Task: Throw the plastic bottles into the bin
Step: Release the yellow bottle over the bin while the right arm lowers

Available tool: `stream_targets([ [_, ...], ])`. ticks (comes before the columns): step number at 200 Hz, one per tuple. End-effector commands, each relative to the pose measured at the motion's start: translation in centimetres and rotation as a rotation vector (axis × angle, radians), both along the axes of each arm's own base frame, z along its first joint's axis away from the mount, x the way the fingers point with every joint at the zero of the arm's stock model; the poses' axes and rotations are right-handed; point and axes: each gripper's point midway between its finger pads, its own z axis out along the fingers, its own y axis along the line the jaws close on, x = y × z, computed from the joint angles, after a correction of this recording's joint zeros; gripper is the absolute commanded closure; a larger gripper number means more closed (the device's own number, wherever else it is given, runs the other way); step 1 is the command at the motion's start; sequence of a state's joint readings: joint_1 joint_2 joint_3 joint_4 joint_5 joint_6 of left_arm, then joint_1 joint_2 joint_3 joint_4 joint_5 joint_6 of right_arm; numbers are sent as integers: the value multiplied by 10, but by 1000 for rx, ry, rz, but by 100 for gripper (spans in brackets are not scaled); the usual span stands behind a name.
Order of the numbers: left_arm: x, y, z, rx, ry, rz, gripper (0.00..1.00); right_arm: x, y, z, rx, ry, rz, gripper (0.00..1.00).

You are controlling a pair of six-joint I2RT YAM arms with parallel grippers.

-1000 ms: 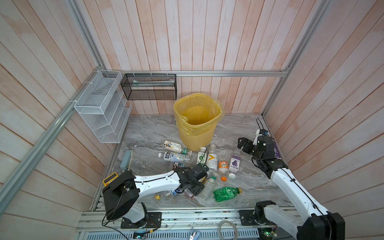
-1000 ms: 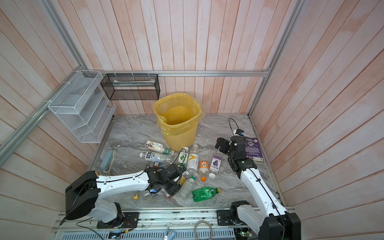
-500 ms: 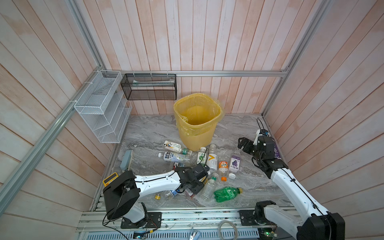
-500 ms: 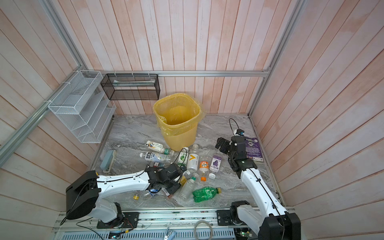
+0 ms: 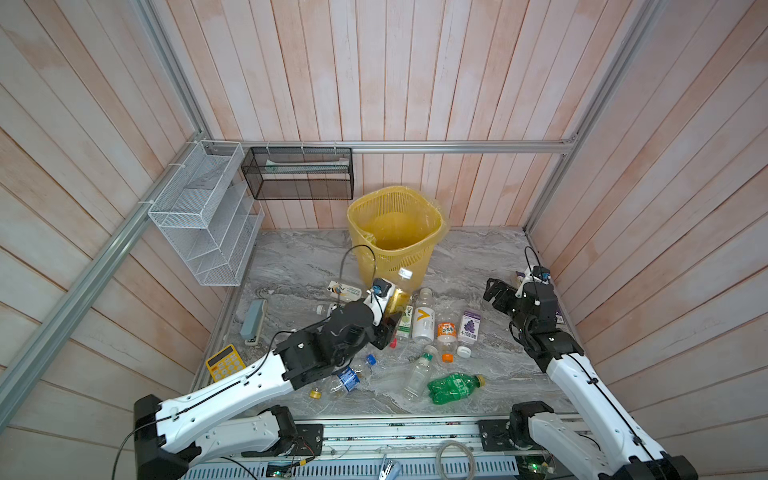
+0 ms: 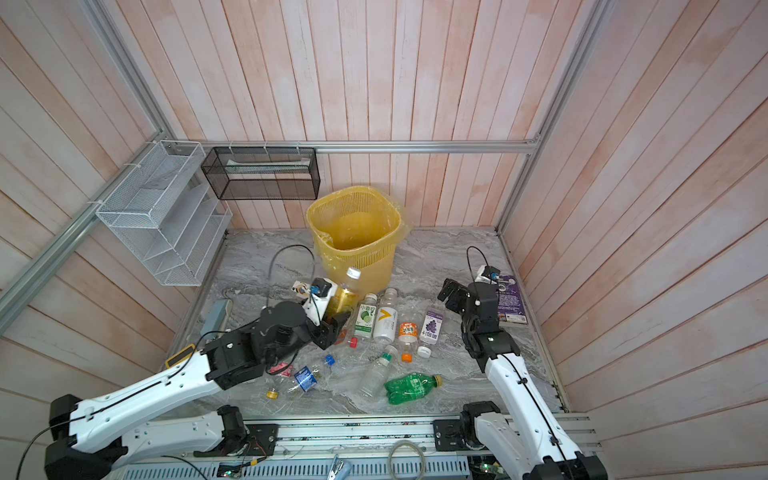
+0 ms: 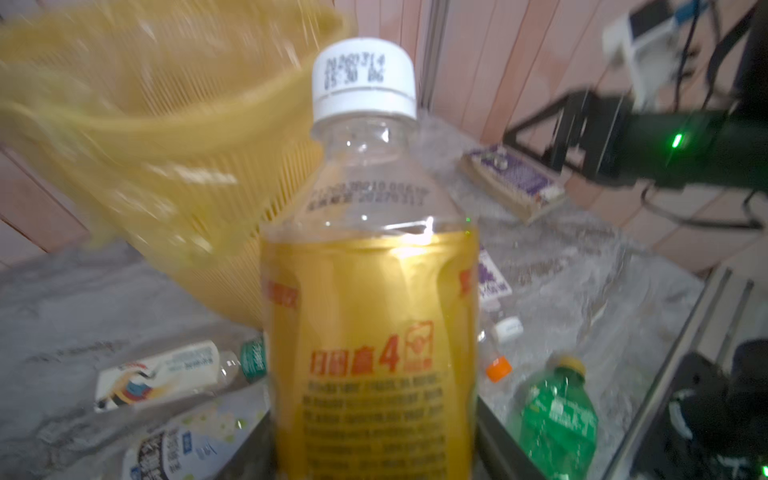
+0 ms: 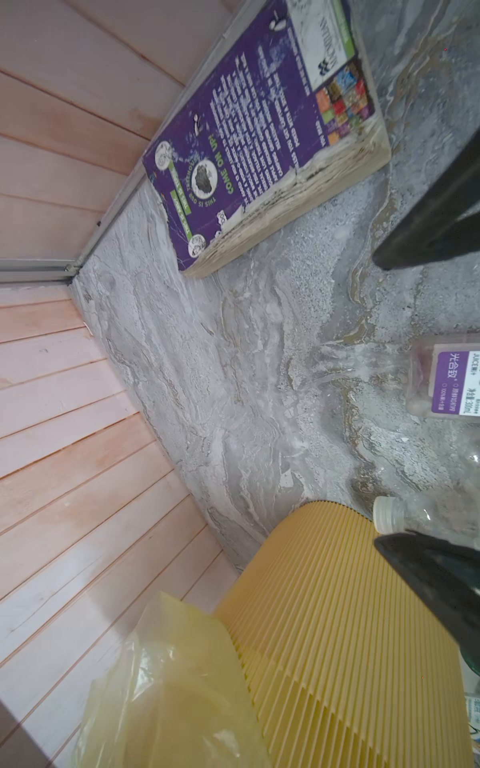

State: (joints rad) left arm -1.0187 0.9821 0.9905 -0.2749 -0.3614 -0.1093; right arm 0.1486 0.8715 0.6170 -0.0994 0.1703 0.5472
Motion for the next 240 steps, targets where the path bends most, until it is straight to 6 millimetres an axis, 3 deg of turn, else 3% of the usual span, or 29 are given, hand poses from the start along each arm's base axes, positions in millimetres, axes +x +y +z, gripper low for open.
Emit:
stream_targets([
  [1,9,35,118,-150,-385,129,41,-4,-13,8,-19,-50,-59,1],
  [20,-2,53,184,-230,-625,175,41,-8,-18,12,-23,-71,-81,1],
  [36,-8,57,222,-300,-760,175,40,-10,-20,19,-30,-90,-90,1],
  [41,-1,63,230,-303,-788,197,40,-11,-21,21,-32,-97,-89,1],
  [58,30,53,242,-311,-782,163,39,-11,-19,27,-38,-111,-75,1],
  [71,65,42,238,-323,-715,125,38,-11,-15,29,-35,-112,-56,1],
  [92,123,17,210,-325,-574,73,34,-10,-11,29,-26,-102,-31,1],
  [116,189,-18,153,-257,-354,43,26,-12,-7,24,-19,-83,-9,1],
  [129,214,-27,126,-220,-262,56,19,-14,-8,25,-28,-77,-9,1],
  [141,226,-26,114,-206,-235,87,10,-16,-11,28,-43,-82,-19,1],
  [151,227,-21,113,-217,-246,109,0,-18,-13,31,-57,-88,-26,1],
  [170,215,-12,126,-257,-286,113,0,-20,-15,35,-67,-93,-30,1],
  [205,183,7,153,-295,-358,117,0,-21,-15,25,-42,-40,-45,1],
  [240,153,23,149,-292,-369,123,0,-25,-9,9,14,42,-32,1],
])
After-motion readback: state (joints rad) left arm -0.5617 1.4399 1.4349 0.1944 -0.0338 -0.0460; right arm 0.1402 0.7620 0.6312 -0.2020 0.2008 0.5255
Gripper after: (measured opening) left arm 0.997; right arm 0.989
